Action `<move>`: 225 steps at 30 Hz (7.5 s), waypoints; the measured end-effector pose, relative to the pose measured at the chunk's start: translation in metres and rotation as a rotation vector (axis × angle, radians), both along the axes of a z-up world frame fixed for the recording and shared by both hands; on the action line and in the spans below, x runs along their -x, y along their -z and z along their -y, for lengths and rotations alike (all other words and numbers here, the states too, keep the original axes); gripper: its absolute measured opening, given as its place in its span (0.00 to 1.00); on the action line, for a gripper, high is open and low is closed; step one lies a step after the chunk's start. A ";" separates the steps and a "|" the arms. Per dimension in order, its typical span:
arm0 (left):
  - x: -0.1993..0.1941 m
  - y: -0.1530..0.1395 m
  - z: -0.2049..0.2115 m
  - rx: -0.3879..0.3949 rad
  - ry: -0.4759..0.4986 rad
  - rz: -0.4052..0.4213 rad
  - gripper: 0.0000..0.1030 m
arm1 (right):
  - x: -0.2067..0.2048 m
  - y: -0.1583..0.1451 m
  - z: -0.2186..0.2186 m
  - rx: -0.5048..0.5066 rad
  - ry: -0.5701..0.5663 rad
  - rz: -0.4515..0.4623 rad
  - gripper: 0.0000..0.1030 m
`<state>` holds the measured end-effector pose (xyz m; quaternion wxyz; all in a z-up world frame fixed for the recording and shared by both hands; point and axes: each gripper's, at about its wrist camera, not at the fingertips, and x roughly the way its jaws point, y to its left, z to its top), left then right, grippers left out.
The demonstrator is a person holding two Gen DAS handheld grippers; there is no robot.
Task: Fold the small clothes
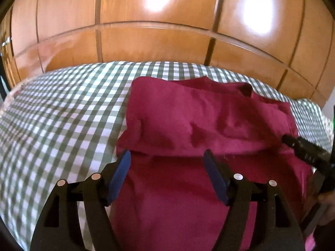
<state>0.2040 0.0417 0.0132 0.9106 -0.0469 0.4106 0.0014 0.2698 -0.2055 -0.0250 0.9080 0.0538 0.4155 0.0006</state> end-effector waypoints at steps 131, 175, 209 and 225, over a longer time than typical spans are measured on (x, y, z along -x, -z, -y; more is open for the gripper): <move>0.113 0.035 -0.076 0.384 0.182 -0.163 0.17 | 0.159 -0.016 0.080 -0.292 -0.039 -0.178 0.16; 0.155 -0.004 -0.059 0.085 0.205 -0.013 0.10 | 0.184 -0.054 0.087 -0.090 0.014 -0.114 0.07; 0.152 -0.023 -0.055 0.076 0.256 0.040 0.09 | 0.190 -0.079 0.075 -0.083 -0.051 -0.067 0.06; 0.038 -0.044 -0.083 0.042 0.116 0.151 0.09 | 0.054 -0.115 0.072 -0.091 -0.011 0.087 0.06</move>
